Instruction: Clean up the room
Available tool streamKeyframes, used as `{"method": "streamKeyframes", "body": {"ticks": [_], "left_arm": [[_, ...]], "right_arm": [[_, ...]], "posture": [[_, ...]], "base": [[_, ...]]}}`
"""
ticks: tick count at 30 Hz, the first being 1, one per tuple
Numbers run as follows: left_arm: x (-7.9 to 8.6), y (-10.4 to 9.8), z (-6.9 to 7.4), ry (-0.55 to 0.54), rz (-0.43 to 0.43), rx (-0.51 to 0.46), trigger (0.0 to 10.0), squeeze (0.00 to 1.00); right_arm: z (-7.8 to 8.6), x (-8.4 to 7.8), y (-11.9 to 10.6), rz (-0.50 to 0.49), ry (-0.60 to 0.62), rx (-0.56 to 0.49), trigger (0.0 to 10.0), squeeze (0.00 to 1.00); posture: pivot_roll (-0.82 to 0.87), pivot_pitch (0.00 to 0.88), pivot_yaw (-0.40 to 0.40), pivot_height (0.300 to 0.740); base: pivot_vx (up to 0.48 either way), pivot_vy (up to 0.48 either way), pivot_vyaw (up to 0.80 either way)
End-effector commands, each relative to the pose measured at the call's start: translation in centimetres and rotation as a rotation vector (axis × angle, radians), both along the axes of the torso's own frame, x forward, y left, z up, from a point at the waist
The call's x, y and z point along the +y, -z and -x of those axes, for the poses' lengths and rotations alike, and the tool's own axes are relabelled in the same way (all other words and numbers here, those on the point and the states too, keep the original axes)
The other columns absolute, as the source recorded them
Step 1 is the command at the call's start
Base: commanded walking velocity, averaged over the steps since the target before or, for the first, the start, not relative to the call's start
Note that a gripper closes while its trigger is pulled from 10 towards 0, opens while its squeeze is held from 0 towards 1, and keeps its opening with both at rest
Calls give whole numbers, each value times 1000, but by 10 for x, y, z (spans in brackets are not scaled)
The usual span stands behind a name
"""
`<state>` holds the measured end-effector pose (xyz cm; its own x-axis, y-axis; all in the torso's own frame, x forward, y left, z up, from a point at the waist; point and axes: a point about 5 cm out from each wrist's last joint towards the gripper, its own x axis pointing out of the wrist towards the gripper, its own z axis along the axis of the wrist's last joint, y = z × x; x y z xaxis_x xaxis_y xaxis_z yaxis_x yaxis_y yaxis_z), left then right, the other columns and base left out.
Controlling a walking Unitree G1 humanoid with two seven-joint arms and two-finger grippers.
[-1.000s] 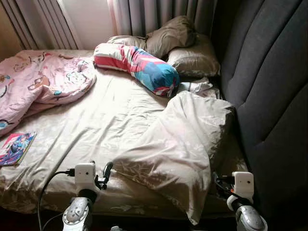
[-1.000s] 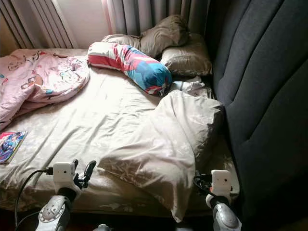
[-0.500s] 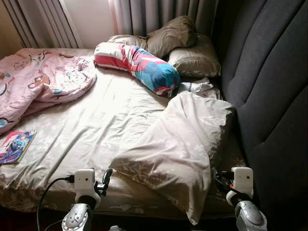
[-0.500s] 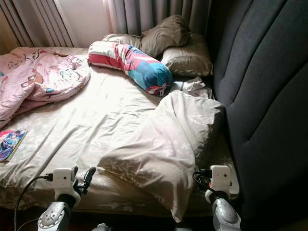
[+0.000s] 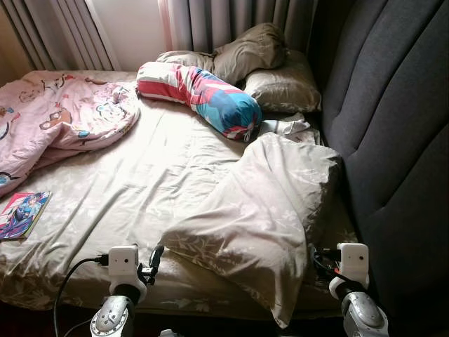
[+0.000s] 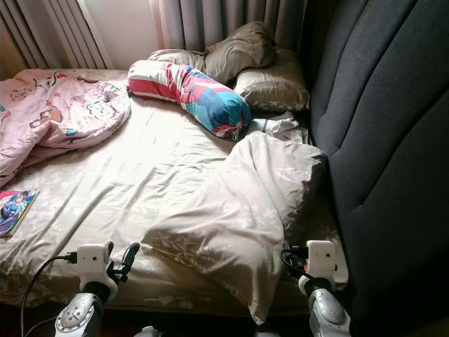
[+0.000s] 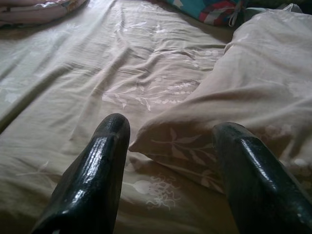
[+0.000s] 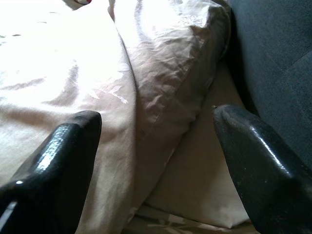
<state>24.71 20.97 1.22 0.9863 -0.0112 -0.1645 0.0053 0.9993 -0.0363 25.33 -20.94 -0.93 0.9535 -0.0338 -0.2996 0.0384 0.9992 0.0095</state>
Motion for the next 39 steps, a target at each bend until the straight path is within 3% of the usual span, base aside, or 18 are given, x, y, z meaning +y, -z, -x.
{"method": "streamKeyframes", "body": {"ticks": [1, 13, 39], "left_arm": [[2, -4, -4, 4, -2, -8, 10000, 0], [4, -8, -8, 19, -9, -16, 10000, 0], [3, -11, -10, 26, -6, -26, 10000, 0]], "right_arm": [[1, 3, 3, -8, -4, 21, 10000, 0], [0, 10, 5, -16, -17, 31, 10000, 0], [-3, 12, 6, -9, -17, 56, 10000, 0]], "posture": [[-108, 53, 18, 661], [-102, 46, 27, 661], [-95, 54, 31, 661]], "base": [[0, 0, 0], [0, 0, 0], [236, 0, 0]]}}
